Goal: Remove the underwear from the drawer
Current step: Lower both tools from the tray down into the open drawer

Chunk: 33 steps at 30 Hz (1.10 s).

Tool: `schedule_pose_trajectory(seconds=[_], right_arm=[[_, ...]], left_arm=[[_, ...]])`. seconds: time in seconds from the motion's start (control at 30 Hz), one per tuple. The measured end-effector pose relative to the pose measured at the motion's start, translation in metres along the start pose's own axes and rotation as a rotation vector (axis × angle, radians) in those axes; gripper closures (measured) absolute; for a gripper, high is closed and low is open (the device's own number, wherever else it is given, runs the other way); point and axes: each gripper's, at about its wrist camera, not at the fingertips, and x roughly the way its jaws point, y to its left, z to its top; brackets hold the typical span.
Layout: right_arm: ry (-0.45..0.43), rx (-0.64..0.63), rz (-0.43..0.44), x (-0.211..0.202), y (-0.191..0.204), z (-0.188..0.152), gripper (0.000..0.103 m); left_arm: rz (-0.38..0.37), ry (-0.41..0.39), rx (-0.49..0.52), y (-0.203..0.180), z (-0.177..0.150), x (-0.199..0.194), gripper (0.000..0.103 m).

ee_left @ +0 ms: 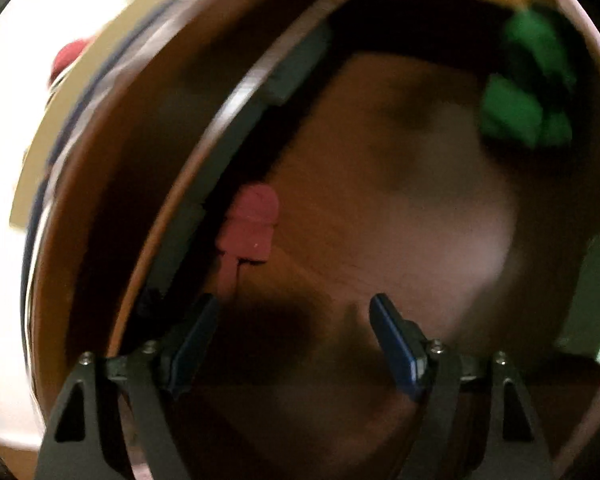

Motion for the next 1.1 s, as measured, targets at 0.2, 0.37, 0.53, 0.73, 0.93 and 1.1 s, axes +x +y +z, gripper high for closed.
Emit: schedule_pose_trajectory(seconds=[0.2, 0.37, 0.53, 0.73, 0.93, 1.1], right_arm=[[0.001, 0.002, -0.001, 0.002, -0.003, 0.001, 0.037], [0.042, 0.005, -0.012, 0.008, -0.011, -0.003, 0.037], [0.064, 0.017, -0.003, 0.015, -0.015, -0.003, 0.037], [0.111, -0.041, 0.015, 0.024, -0.007, 0.002, 0.037], [0.21, -0.04, 0.035, 0.054, 0.0, 0.01, 0.054], [0.4, -0.271, 0.022, 0.098, 0.037, 0.006, 0.057]], left_arm=[[-0.007, -0.004, -0.016, -0.001, 0.01, 0.014, 0.024], [-0.026, -0.018, 0.035, -0.018, 0.008, 0.013, 0.025], [0.043, -0.068, 0.158, -0.046, 0.007, 0.001, 0.025], [0.061, -0.077, 0.186, -0.051, 0.01, -0.005, 0.025], [-0.078, -0.039, 0.084, -0.028, 0.012, -0.002, 0.024], [-0.156, -0.023, 0.035, -0.009, 0.0, -0.021, 0.024]])
